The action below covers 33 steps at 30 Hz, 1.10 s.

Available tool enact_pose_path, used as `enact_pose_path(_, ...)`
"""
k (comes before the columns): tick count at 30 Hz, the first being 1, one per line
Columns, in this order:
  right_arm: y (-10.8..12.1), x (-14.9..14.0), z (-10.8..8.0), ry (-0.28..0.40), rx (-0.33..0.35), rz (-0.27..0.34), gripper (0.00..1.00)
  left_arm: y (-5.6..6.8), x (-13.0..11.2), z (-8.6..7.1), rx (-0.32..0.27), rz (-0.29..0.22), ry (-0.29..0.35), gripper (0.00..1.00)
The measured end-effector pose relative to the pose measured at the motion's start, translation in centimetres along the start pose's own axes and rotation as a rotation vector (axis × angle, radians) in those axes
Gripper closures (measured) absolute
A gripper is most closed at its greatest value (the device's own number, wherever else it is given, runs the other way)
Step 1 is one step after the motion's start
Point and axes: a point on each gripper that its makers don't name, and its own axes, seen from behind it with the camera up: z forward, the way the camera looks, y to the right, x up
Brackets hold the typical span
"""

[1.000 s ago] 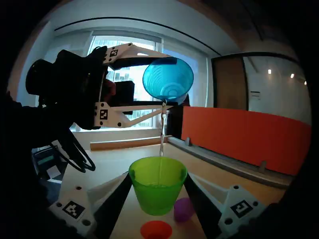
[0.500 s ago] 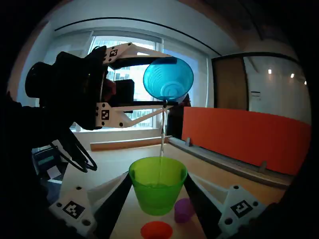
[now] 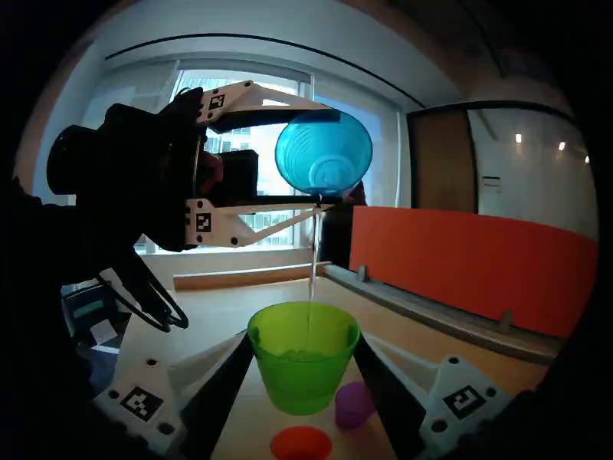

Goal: Pour water

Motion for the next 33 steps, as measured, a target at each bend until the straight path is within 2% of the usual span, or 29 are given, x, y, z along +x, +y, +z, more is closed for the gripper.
enact_pose_path(33, 0.3, 0.3, -0.2, 0.008, -0.004, 0.003, 0.09, -0.9, 1.4, 0.2, 0.015, 0.089, 0.019, 0.13)
